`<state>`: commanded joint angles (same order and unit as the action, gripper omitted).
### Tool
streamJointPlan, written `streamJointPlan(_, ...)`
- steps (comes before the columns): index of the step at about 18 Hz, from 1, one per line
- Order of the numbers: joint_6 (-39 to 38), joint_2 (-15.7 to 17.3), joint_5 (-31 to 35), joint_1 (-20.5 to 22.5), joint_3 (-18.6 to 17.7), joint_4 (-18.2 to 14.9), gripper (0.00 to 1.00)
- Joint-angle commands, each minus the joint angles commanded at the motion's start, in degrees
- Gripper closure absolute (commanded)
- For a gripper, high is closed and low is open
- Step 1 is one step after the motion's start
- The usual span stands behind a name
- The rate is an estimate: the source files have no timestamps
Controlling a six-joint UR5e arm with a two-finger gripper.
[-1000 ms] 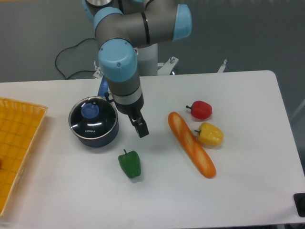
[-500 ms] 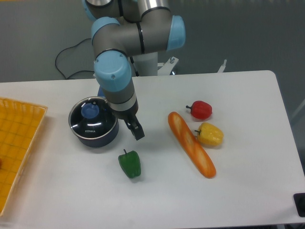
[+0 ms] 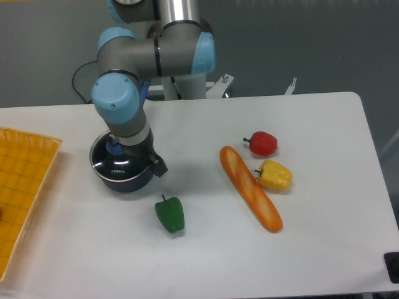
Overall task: Open the lid
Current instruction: 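Lower the gripper onto the blue lid knob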
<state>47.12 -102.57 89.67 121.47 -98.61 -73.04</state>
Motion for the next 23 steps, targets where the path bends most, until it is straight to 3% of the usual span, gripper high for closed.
streamJointPlan(4,-8.8,1.06,-1.77,-0.27,-2.29,0.27,0.0)
streamJointPlan(8,-19.94,1.24,-2.92,-0.36,-1.85,0.61,0.0)
streamJointPlan(12,-30.32,1.15,-4.76,-0.53,-2.11,2.98,0.0)
streamJointPlan(16,-32.97,1.23,-4.06,-2.9,-3.78,5.62,0.0)
streamJointPlan(19,-32.27,1.94,-1.96,-3.25,-5.98,6.15,0.0)
streamJointPlan(23,-32.1,1.76,-1.16,-4.05,-6.33,6.51,0.0)
